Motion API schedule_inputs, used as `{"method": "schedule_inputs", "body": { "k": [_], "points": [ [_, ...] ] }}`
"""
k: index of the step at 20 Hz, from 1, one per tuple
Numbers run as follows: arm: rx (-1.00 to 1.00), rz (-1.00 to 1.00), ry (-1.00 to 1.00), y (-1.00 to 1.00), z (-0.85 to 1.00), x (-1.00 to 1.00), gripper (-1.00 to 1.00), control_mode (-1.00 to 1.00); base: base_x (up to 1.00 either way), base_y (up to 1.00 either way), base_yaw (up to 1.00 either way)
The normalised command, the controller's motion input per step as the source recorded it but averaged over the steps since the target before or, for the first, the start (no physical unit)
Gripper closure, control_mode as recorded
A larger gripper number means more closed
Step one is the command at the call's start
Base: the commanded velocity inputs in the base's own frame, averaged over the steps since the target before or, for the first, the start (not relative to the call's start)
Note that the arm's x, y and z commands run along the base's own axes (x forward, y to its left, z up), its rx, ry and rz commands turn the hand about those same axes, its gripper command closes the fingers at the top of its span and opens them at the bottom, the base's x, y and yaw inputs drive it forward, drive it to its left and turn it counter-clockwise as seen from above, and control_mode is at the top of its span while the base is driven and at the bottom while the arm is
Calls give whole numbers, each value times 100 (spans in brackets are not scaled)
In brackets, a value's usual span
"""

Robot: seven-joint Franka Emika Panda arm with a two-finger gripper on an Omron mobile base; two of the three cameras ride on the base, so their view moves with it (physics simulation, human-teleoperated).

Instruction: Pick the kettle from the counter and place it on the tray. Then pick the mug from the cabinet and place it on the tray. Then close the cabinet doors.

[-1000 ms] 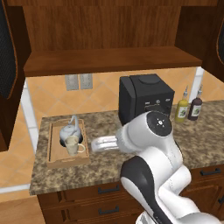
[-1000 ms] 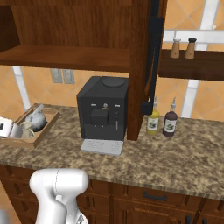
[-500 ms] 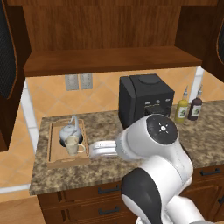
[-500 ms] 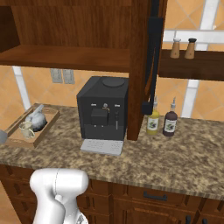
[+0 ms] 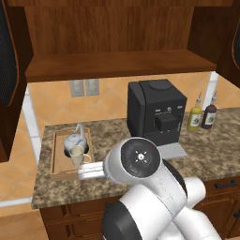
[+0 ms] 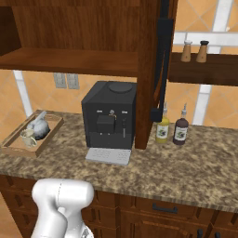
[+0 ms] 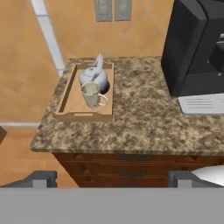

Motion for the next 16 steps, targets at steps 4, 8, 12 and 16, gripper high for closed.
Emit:
{"method": "schedule_inputs", "body": {
  "k": [4, 8, 12, 16],
  "points": [
    [-10, -13, -7, 43, 0, -24, -100, -100, 0, 0, 0],
    [-15, -14, 0, 37, 0, -3, -100, -100, 0, 0, 0],
    [-18, -17, -8, 33, -5, 0, -100, -100, 0, 0, 0],
    [-19, -19, -15, 29, -7, 0, -100, -100, 0, 0, 0]
  ]
}}
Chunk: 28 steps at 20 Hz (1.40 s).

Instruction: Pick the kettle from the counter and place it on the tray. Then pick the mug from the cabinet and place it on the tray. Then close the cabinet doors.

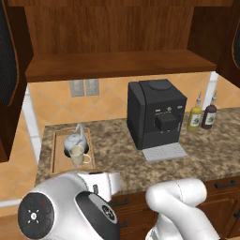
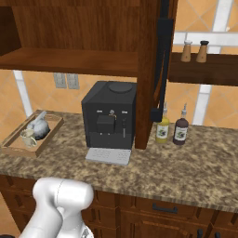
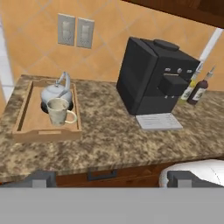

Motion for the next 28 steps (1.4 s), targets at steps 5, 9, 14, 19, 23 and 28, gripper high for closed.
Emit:
{"method": "schedule_inputs", "body": {
  "k": [5, 9, 14, 19, 23, 28],
  "points": [
    [-12, -15, -11, 26, 0, 0, -100, -100, 0, 0, 0],
    [-16, -14, -16, 45, 0, 0, -100, -100, 0, 0, 0],
    [-20, -14, -18, 44, 0, 2, -100, -100, 0, 0, 0],
    [-23, -14, -8, 41, 7, 0, -100, -100, 0, 0, 0],
    [-27, -14, -8, 45, 13, 0, -100, -100, 0, 0, 0],
    [-41, -9, -30, 34, 0, 2, -100, -100, 0, 0, 0]
  ]
}}
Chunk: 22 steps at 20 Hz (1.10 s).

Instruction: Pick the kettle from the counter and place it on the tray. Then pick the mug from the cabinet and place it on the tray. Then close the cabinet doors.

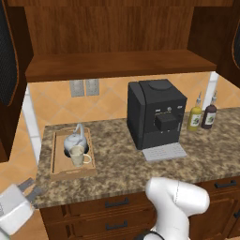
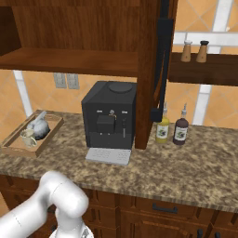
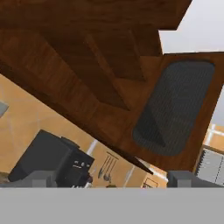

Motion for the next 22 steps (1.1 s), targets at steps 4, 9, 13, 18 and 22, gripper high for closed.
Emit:
{"method": "schedule_inputs", "body": {
  "k": [4, 9, 13, 18, 22],
  "points": [
    [-45, -2, -12, 1, 6, 0, -100, -100, 0, 0, 0],
    [-28, 0, 9, 12, 1, 8, -100, -100, 0, 0, 0],
    [-28, 0, 1, 16, 0, 8, -100, -100, 0, 0, 0],
    [-27, 3, -3, 19, 0, 12, -100, -100, 0, 0, 0],
    [-20, 5, 0, 14, 1, 32, -100, -100, 0, 0, 0]
  ]
}}
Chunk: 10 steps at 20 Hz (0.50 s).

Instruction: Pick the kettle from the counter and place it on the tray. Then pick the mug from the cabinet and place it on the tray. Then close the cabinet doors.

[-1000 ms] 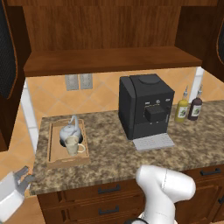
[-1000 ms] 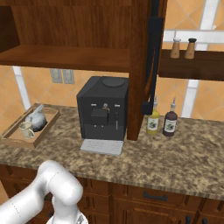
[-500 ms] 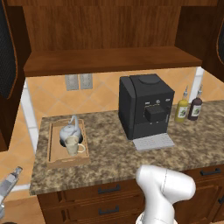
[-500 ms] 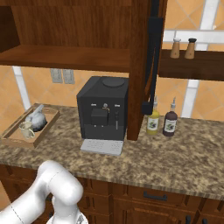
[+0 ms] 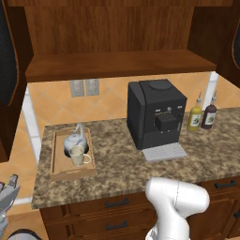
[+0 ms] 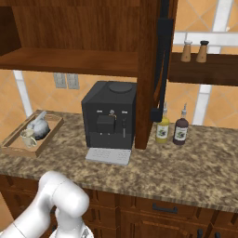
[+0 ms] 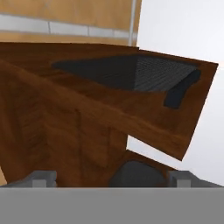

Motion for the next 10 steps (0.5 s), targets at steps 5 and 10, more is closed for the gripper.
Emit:
{"method": "schedule_inputs", "body": {
  "k": [5, 10],
  "points": [
    [-26, 12, 0, 30, 0, 30, -100, -100, 0, 0, 0],
    [-14, 10, 0, 30, 6, 1, -100, -100, 0, 0, 0]
  ]
}}
